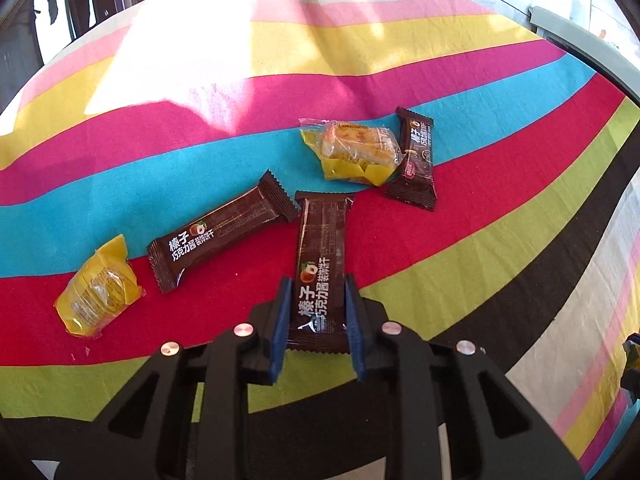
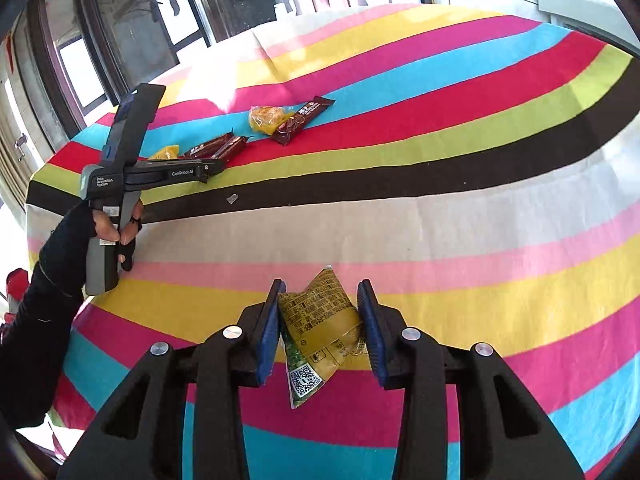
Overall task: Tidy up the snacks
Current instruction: 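Grasp the brown chocolate bar with the left gripper, then carry the pea packet with the right gripper while the left carries the chocolate bar to the white box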
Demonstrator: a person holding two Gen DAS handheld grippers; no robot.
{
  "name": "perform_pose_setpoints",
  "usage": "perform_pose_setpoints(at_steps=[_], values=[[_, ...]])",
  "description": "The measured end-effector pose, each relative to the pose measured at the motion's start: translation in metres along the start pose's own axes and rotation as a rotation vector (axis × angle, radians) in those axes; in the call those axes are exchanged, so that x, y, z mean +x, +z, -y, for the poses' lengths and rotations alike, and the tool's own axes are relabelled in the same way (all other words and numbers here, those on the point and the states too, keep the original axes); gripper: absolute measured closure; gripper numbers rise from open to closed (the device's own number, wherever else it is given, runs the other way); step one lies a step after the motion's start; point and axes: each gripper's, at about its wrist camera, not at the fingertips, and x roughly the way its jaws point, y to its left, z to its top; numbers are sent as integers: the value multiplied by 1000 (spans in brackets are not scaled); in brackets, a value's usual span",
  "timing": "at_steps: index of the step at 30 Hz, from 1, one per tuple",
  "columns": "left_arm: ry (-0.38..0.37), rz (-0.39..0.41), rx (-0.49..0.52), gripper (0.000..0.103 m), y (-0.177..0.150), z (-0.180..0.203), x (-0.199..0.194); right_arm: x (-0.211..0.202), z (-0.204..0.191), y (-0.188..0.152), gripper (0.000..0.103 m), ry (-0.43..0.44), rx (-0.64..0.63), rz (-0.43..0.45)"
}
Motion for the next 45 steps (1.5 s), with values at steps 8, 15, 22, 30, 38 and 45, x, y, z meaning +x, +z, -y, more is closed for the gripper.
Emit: perform_pose_setpoints(at_steps=[8, 15, 22, 30, 38, 45], values=[[-103, -7, -20, 78, -39, 30, -50, -58, -9, -50, 66, -63, 51, -14], [-180, -1, 38, 78, -99, 77, -107, -93, -19, -94, 66, -95, 103, 16], [-269, 32, 66, 78, -157, 117, -164, -125, -31, -139, 66, -130, 117, 28], [-306, -7, 103, 79, -198, 150, -184, -151, -37, -175, 66, -165, 109, 33], [-210, -20, 200, 80, -189, 174, -169, -173, -31, -194, 66, -181, 118, 73], [-367, -25, 247, 80, -204, 208, -199, -195, -6, -225, 66, -218, 175, 83]])
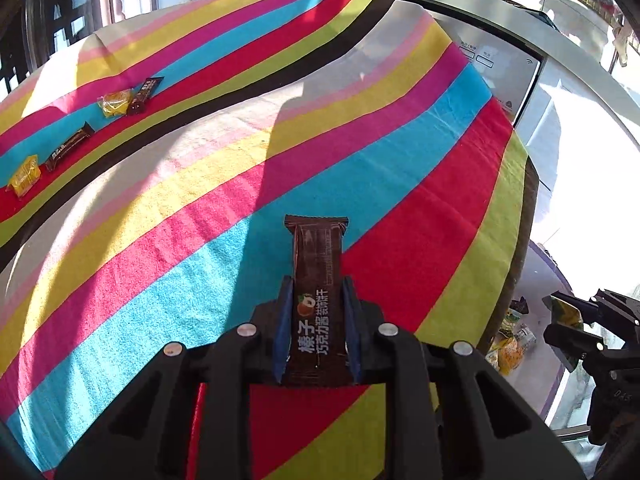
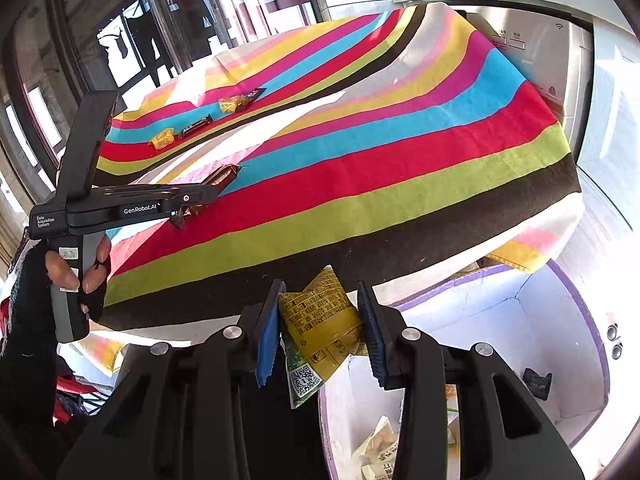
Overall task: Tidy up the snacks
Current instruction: 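Carry the pea packet with the right gripper while the left carries the chocolate bar to the white box, then open the left gripper over the white box while the right gripper releases the pea packet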
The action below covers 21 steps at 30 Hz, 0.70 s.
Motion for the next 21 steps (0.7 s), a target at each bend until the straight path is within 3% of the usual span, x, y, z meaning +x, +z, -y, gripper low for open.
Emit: perform_pose_setpoints(at_steps=[11, 21], values=[[-220, -80, 221, 80, -22, 136, 8, -13, 68, -45, 65, -116, 171, -22], [-293, -131, 376, 78, -51, 208, 35, -28, 110, -64, 61, -209, 282, -9]])
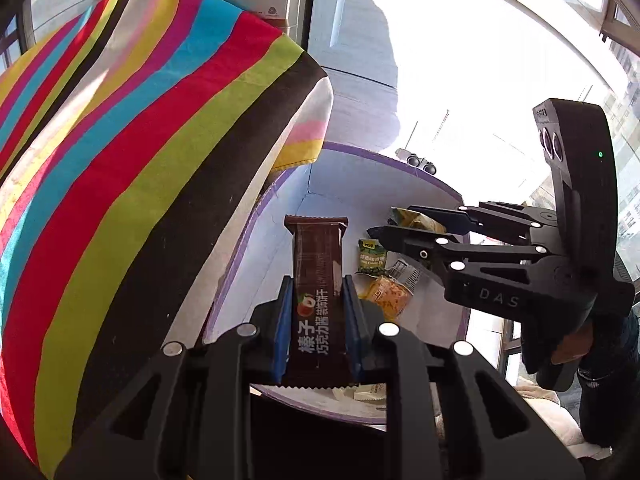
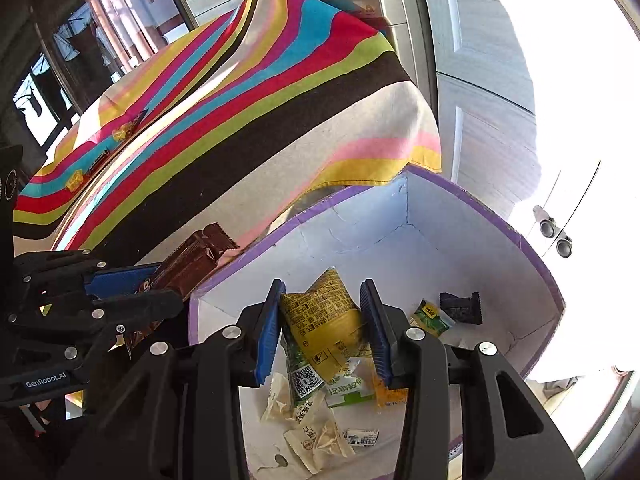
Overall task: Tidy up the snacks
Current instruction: 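Open the left gripper over the white box while the right gripper releases the pea packet, then return to the table and grasp the brown chocolate bar with the right gripper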
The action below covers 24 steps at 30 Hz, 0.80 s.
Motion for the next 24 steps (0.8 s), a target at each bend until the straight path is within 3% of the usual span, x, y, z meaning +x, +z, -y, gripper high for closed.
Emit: perform_pose_setpoints(at_steps=[1, 2, 3, 5, 8, 13, 18, 24], values=[[-15, 3, 1, 77, -1, 2, 2, 0, 3, 1, 60, -10, 16, 4], [-29, 7, 0, 67, -3, 3, 3, 0, 7, 1, 52, -18, 38, 6], [-38, 13, -2, 42, -4, 5, 4, -1, 11, 2, 45, -22, 60, 11], [-16, 42, -6, 18, -7, 4, 0, -2, 16, 3, 40, -29, 85, 25], [34, 48, -6, 18, -10, -7, -6, -1, 15, 6, 29, -41, 92, 27], [141, 149, -109, 9, -18, -65, -45, 6, -21, 24, 27, -9, 13, 21], [274, 279, -263, 3, -35, -156, -97, 21, -103, 59, 16, 84, -126, 63], [472, 294, -471, 3, -68, -281, -142, 69, -218, 107, 16, 186, -254, 16]])
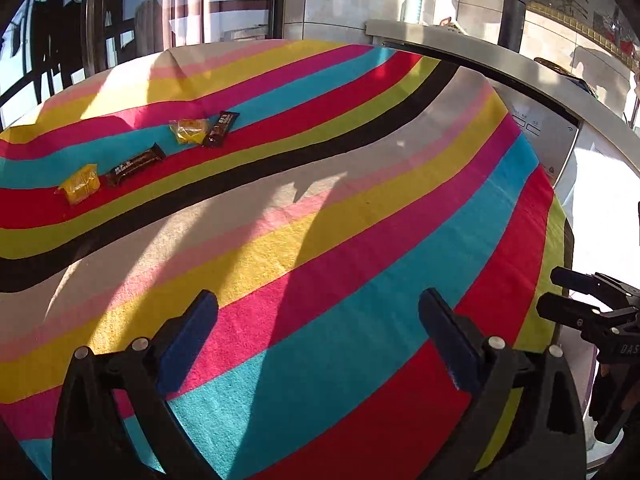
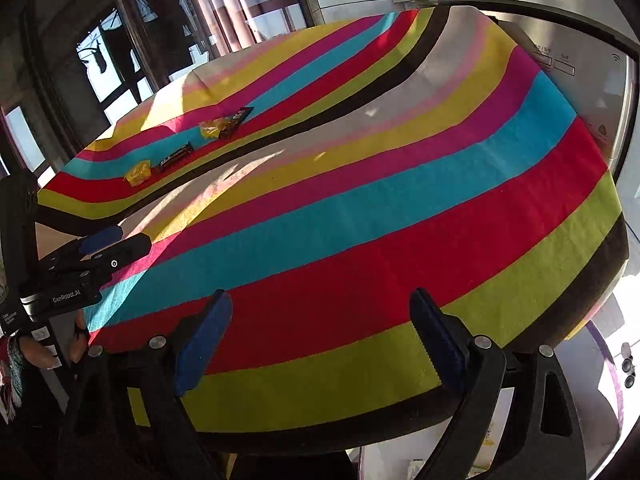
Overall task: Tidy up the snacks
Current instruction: 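Return to the table and grasp the brown chocolate bar with the right gripper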
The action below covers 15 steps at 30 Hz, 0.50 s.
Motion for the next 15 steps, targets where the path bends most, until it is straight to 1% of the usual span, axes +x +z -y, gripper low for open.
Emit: perform_pose_setpoints(at_steps=[3, 5, 7, 9, 10, 12, 13, 15], values=[[114, -9, -51, 3, 14, -62, 8, 33, -36, 32, 16, 4, -55, -11], [174, -8, -82, 3, 23, -98, 14, 58, -53, 51, 16, -6, -78, -27], [218, -4, -120, 3, 31, -129, 20, 85, -65, 69, 16, -22, -80, -47], [247, 6, -165, 3, 39, -154, 28, 113, -73, 88, 16, -34, -73, -68], [259, 11, -188, 3, 41, -163, 32, 126, -78, 98, 16, -37, -68, -74], [260, 32, -238, 3, 45, -178, 37, 151, -85, 118, 16, -50, -52, -80], [252, 43, -266, 3, 45, -182, 38, 162, -88, 127, 16, -59, -43, -81], [213, 41, -342, 3, 44, -191, 40, 183, -96, 148, 16, -73, -29, -72]])
